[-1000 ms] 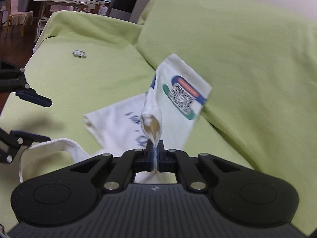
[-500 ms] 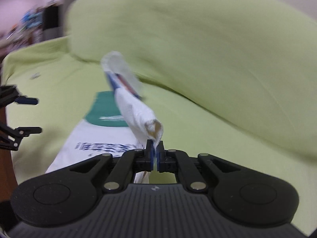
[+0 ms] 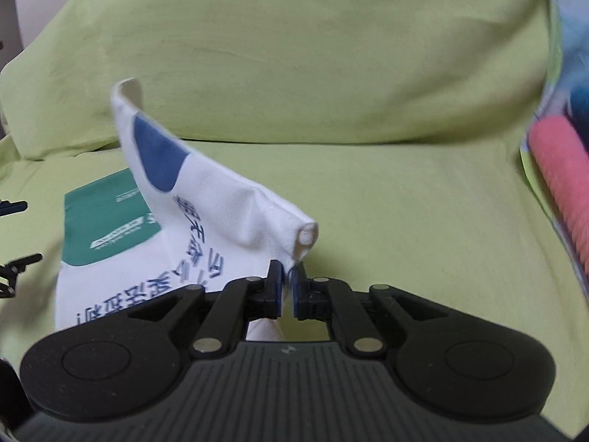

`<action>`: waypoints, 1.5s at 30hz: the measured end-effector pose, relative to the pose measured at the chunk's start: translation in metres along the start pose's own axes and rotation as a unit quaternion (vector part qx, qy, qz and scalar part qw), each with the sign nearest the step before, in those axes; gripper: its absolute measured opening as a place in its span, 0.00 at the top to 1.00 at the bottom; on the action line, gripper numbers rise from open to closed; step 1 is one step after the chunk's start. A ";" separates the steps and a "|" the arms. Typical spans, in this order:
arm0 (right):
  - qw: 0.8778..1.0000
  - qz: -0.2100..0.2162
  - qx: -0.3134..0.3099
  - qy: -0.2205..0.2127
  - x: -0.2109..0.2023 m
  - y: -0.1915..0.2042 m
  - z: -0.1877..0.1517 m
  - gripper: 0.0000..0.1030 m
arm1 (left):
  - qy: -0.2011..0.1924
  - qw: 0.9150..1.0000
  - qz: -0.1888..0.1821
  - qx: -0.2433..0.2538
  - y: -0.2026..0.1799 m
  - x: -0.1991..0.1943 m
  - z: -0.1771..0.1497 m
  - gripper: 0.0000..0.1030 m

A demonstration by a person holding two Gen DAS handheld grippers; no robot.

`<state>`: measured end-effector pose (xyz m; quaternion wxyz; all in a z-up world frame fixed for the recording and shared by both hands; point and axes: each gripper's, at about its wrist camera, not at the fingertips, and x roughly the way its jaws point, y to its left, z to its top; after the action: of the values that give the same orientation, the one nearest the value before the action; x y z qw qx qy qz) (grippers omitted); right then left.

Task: Fold shopping bag

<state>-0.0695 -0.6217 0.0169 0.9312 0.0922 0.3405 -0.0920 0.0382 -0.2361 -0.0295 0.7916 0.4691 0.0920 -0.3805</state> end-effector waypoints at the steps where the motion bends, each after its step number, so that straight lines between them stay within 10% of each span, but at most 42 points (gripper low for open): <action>1: 1.000 -0.008 0.005 -0.004 -0.001 -0.006 -0.003 0.93 | 0.000 1.000 -0.001 0.031 -0.005 0.005 0.000 0.25; 7: 0.997 -0.042 -0.006 -0.064 -0.036 -0.006 -0.020 0.75 | 0.016 0.995 0.006 0.098 0.001 0.027 -0.004 0.23; 13: 0.991 0.065 -0.103 -0.049 -0.044 0.075 -0.052 0.57 | 0.028 0.984 0.025 0.174 0.005 0.047 -0.024 0.20; 22: 0.938 0.130 -0.322 0.011 -0.014 0.206 -0.107 0.47 | -0.011 0.966 0.034 0.257 0.011 0.086 -0.029 0.25; 25: 0.923 0.118 -0.367 0.010 -0.011 0.224 -0.121 0.34 | -0.008 0.961 0.022 0.276 0.016 0.101 -0.030 0.59; 26: 0.919 0.109 -0.379 0.012 -0.008 0.227 -0.124 0.34 | -0.001 0.960 0.017 0.278 0.016 0.105 -0.029 0.91; 32: 0.916 0.078 -0.392 0.019 -0.017 0.216 -0.125 0.74 | 0.011 0.978 -0.017 0.209 0.032 0.094 -0.022 0.95; 45: 0.896 -0.098 -0.433 0.018 -0.066 0.134 -0.120 0.80 | 0.034 0.980 -0.112 0.161 -0.028 -0.052 0.027 0.96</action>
<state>-0.1617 -0.4575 -0.0153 0.8590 -0.3526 0.3704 -0.0243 -0.0231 -0.2386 -0.0077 0.6542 0.5900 0.1084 -0.4607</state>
